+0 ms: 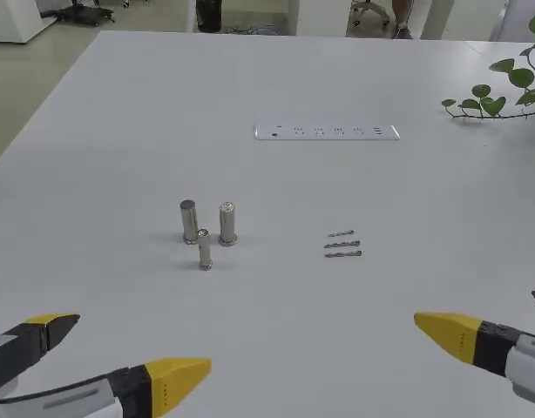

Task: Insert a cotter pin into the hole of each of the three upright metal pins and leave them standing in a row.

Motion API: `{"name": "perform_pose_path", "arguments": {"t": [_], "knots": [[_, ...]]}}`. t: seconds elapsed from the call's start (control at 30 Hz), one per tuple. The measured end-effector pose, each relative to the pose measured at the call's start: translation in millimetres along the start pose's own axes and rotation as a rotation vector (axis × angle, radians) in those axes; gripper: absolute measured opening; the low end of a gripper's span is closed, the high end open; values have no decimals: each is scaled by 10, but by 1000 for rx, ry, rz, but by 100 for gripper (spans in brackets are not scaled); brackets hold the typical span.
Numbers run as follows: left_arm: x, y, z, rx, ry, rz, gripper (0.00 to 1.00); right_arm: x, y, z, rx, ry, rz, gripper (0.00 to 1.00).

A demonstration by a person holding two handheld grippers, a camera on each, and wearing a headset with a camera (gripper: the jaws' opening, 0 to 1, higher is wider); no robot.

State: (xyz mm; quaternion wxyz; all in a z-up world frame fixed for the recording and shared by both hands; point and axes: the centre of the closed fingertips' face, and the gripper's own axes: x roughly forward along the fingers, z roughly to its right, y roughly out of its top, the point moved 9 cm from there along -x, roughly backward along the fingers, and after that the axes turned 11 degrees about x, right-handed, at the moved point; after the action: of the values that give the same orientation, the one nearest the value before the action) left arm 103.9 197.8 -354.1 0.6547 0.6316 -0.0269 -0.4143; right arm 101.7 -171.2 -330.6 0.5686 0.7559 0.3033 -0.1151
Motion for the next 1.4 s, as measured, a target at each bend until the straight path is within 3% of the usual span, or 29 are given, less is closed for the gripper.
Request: {"name": "perform_pose_path", "arguments": {"t": [0.07, 0.23, 0.47, 0.87, 1.4], "knots": [[12, 9, 3, 1, -3, -1, 99, -3, 38, -37, -68, 9, 36, 98], [38, 10, 4, 6, -10, -11, 99, -13, 101, -94, -80, 30, 74, 98], [86, 35, 0, 18, -23, -29, 96, 42, 86, -86, -124, 3, 41, 98], [231, 109, -41, 23, -39, -32, 91, 95, 16, -28, -116, -23, -16, 98], [470, 249, -129, 81, -50, -21, 79, 122, 0, 21, -107, -44, -43, 97]]}}
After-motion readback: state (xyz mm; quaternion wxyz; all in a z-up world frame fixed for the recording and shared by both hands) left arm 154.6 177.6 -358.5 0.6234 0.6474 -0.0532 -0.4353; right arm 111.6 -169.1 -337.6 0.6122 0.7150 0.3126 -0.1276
